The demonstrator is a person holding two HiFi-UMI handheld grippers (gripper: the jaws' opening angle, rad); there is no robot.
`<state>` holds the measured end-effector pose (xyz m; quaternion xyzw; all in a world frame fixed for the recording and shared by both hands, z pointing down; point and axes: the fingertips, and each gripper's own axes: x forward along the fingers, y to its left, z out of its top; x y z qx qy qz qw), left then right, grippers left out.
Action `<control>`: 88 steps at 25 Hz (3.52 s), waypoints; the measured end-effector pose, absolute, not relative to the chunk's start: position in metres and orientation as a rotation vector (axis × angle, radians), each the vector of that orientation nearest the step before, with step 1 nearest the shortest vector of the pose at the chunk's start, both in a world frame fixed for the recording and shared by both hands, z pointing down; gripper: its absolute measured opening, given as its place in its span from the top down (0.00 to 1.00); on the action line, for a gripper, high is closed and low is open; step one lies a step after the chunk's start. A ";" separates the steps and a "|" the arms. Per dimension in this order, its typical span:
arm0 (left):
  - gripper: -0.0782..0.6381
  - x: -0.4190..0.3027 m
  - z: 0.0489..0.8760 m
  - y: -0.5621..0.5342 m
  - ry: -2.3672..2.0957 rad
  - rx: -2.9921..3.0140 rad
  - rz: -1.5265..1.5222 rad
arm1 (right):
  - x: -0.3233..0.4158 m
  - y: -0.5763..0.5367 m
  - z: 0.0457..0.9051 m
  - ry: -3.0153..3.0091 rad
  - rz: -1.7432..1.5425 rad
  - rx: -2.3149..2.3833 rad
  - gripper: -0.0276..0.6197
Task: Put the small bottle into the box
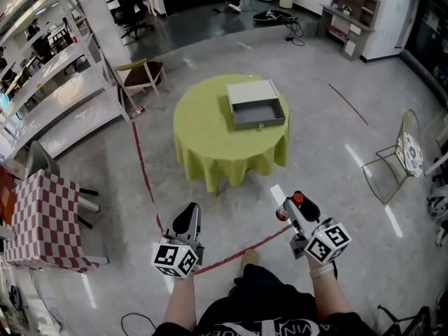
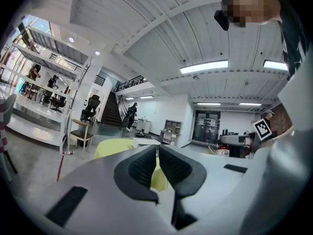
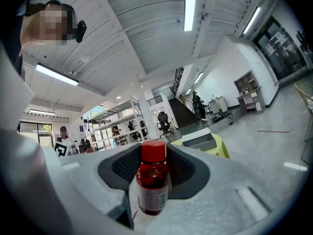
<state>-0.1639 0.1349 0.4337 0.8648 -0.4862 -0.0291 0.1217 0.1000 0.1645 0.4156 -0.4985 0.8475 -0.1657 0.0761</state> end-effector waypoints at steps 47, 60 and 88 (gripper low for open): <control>0.86 -0.074 0.452 -0.072 -1.326 2.548 -0.018 | 0.159 -0.043 0.443 2.551 -0.580 -1.455 0.72; 0.86 -0.067 0.474 -0.169 -1.254 2.549 0.009 | 0.143 -0.130 0.459 2.568 -0.628 -1.513 0.72; 0.86 -0.051 0.542 -0.250 -1.073 2.542 0.234 | 0.089 -0.266 0.499 2.639 -0.747 -1.492 0.72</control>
